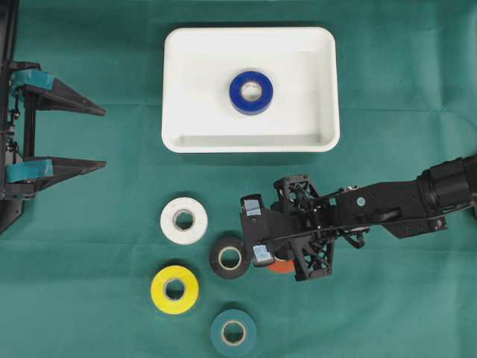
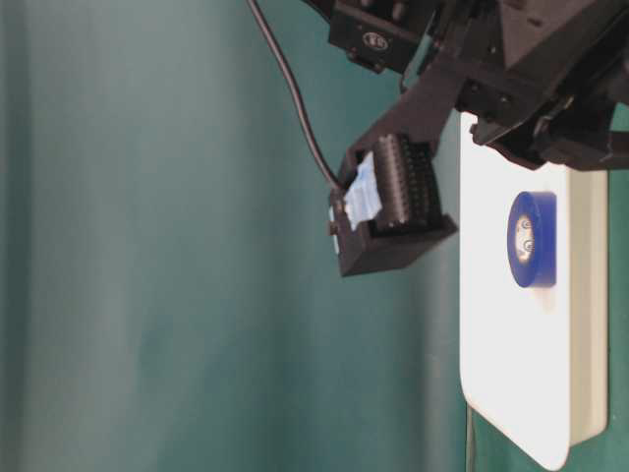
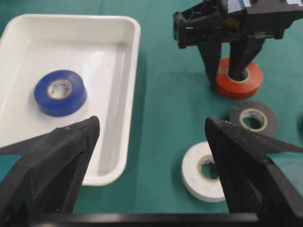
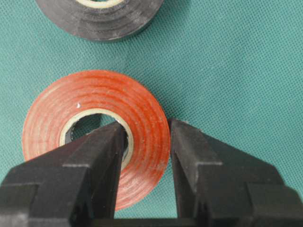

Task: Pick up the tape from a random location and place it into the white case.
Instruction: 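Lower the right gripper fingers into the red roll's hole and close, then lift the red roll with the right gripper toward the tray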

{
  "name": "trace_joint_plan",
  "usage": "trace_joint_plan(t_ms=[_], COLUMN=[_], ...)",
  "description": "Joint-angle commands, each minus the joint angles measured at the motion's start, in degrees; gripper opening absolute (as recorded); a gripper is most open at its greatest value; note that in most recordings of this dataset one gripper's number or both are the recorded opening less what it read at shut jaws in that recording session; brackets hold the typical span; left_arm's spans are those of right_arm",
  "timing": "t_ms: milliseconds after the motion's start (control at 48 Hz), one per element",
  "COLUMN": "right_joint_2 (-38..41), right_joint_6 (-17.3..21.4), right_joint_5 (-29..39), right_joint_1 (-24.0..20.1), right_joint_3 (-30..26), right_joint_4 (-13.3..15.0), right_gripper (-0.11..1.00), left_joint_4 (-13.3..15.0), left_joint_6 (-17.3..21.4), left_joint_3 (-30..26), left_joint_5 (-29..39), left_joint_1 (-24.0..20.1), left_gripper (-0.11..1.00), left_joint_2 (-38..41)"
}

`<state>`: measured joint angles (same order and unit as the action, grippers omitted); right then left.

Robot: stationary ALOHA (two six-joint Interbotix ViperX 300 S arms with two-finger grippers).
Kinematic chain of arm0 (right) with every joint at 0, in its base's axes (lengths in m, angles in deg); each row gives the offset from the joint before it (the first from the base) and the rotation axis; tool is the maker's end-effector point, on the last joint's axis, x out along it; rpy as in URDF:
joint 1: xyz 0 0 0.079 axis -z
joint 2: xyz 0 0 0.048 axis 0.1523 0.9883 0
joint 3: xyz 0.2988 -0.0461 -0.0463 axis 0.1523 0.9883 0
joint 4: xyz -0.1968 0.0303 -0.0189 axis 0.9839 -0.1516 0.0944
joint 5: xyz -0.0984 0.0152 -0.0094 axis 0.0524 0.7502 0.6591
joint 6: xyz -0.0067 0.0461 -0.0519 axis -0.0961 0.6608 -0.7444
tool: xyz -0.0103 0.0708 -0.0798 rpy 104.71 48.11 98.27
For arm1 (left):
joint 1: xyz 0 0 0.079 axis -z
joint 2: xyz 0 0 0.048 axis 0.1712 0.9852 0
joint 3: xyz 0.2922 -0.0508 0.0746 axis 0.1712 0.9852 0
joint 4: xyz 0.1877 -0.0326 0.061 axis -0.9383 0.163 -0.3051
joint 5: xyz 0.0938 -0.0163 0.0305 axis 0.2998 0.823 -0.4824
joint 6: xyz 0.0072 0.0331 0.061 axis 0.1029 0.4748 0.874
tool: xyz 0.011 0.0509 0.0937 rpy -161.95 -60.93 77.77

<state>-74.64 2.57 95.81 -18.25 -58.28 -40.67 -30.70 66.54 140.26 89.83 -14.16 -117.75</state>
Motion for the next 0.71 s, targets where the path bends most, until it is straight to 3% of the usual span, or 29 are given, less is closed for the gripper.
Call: trace_joint_plan(t_ms=[0, 334, 688], right_joint_2=[-0.88, -2.99, -9.32], right_joint_6=[-0.18, 0.0, 0.09], right_joint_5=[-0.18, 1.76, 8.53], right_joint_1=[0.18, 0.18, 0.09], right_joint_3=[-0.62, -1.05, -2.81], right_joint_4=[0.09, 0.09, 0.09], right_gripper=[0.29, 0.29, 0.29], left_joint_4=[0.09, 0.18, 0.18], left_joint_6=[0.0, 0.0, 0.0], left_joint_3=[-0.7, -0.7, -0.7], left_joint_5=[-0.26, -0.26, -0.26], left_joint_1=[-0.18, -0.26, -0.35], left_gripper=[0.94, 0.94, 0.94], left_joint_2=[0.35, 0.26, 0.35])
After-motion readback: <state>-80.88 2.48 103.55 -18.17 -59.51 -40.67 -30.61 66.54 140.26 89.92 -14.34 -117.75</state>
